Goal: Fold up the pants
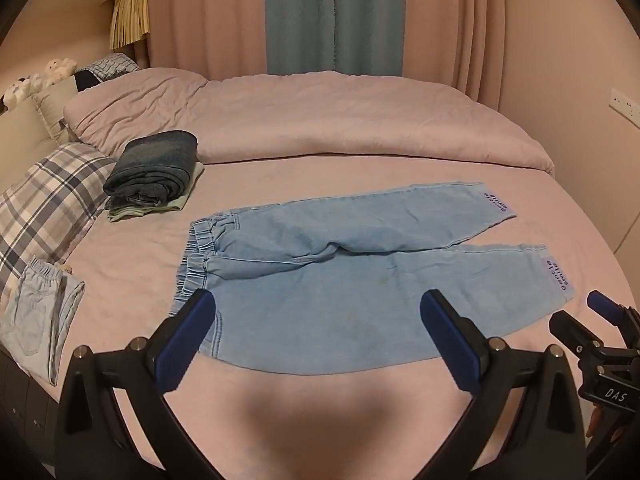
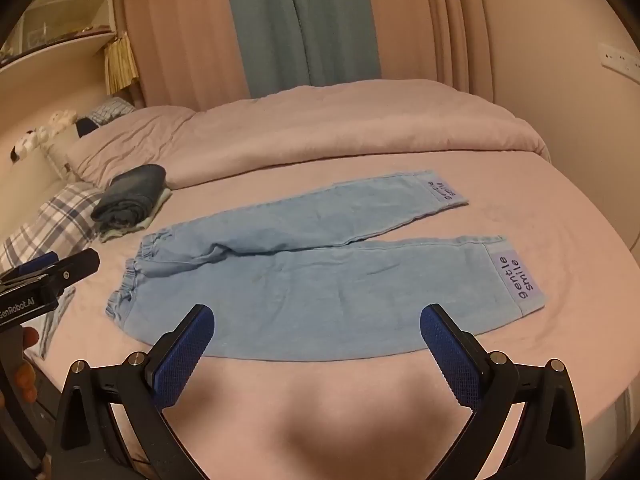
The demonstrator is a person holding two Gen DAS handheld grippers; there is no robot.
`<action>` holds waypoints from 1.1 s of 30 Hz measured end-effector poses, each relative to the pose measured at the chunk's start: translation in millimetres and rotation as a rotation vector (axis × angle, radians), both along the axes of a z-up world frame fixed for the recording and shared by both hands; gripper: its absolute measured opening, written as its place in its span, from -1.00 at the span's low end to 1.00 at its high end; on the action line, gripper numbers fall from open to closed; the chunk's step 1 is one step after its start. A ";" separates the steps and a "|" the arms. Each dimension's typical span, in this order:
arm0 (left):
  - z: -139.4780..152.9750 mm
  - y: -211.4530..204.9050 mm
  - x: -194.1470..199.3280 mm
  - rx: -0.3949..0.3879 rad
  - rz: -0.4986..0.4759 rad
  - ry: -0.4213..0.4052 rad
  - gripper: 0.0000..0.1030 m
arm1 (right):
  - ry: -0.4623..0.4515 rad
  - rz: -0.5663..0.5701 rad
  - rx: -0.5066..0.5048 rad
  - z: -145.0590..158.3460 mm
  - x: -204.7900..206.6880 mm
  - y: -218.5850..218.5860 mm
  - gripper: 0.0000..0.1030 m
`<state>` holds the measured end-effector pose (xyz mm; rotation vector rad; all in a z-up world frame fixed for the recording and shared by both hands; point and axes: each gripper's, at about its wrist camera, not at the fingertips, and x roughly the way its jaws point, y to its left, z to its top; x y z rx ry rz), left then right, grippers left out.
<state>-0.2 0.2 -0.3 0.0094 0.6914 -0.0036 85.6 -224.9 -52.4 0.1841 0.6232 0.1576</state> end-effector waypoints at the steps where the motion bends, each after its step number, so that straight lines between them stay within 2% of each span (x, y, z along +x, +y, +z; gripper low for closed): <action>1: -1.1 0.2 -0.7 0.000 -0.002 -0.001 0.99 | 0.001 0.000 -0.001 0.0 -0.1 0.4 0.99; 18: -5.3 4.5 7.3 -0.009 -0.004 0.026 0.99 | 0.013 0.021 -0.026 -2.7 -1.4 12.2 0.99; 33: -9.5 4.4 4.5 -0.004 -0.009 0.013 0.99 | 0.022 0.023 -0.028 -5.7 -0.3 15.1 0.99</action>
